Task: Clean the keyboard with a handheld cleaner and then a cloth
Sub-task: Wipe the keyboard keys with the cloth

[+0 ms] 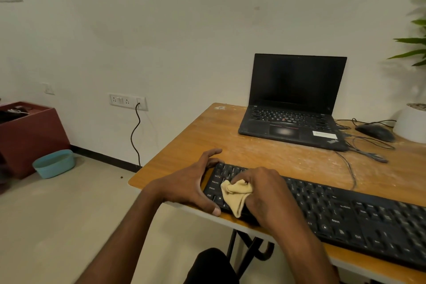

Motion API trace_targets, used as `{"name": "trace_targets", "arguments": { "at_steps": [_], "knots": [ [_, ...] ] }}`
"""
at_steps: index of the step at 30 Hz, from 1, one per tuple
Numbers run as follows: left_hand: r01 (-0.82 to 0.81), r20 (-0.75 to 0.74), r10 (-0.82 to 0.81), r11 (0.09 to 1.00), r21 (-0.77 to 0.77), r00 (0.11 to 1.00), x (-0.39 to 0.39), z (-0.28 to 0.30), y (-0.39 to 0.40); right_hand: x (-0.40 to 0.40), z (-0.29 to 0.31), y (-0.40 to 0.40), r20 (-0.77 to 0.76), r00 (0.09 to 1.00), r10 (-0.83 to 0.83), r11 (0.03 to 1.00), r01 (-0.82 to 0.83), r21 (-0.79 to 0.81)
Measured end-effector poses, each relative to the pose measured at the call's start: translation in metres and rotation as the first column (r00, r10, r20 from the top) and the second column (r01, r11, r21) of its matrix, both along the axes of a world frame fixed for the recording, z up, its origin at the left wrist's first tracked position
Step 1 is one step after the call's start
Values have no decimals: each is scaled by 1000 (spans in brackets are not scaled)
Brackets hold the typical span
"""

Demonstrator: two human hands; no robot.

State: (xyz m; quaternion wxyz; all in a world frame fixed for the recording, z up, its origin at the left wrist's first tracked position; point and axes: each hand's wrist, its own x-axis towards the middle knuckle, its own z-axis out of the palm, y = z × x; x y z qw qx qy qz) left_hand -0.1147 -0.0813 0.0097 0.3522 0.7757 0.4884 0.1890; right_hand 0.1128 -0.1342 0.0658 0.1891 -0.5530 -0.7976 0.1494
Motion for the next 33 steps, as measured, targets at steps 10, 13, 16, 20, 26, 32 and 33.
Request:
{"name": "trace_targets", "arguments": {
  "at_steps": [10, 13, 16, 20, 26, 32, 33],
  "knots": [
    [-14, -2, 14, 998, 57, 1000, 2, -5, -7, -29, -8, -2, -33, 991, 133, 990, -131, 57],
    [-17, -10, 17, 999, 50, 1000, 2, -3, -6, -6, -4, -3, -13, 994, 109, 994, -109, 3],
    [-20, -22, 22, 997, 72, 1000, 3, -4, -6, 5, -4, -6, 15, 994, 113, 994, -113, 2],
    [-35, -26, 38, 993, 112, 999, 5, -7, -8, -17, -7, -7, 10, 988, 155, 987, -155, 30],
    [-23, -55, 31, 990, 140, 998, 4, -7, -9, -22, -11, -7, -16, 979, 204, 979, -203, 33],
    [-21, -57, 28, 993, 112, 998, 2, -6, -8, 29, -1, -9, 29, 995, 100, 994, -99, -57],
    [-21, -57, 28, 994, 112, 998, 1, -7, -8, 27, 0, -10, 39, 994, 105, 993, -102, -53]
  ]
}}
